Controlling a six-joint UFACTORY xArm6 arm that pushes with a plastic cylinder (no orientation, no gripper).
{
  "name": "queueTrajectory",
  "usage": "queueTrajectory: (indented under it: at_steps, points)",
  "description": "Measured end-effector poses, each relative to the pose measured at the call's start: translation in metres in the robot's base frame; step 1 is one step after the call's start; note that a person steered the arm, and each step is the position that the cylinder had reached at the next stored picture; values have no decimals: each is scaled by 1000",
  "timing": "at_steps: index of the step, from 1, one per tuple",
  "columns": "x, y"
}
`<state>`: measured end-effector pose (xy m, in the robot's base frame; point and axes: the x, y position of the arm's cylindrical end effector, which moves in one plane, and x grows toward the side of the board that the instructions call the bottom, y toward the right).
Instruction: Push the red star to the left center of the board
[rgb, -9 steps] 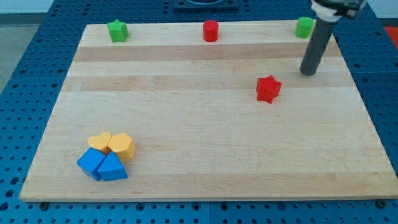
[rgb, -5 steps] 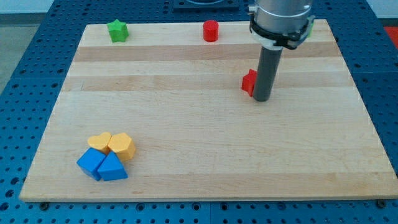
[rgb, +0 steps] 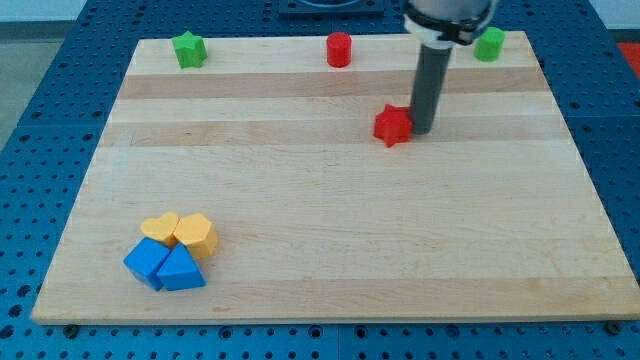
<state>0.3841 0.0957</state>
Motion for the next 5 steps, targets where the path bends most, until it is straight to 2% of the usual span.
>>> queueTrajectory:
  at_steps: [3,5]
  points:
    - [10,-97]
    - [47,-140]
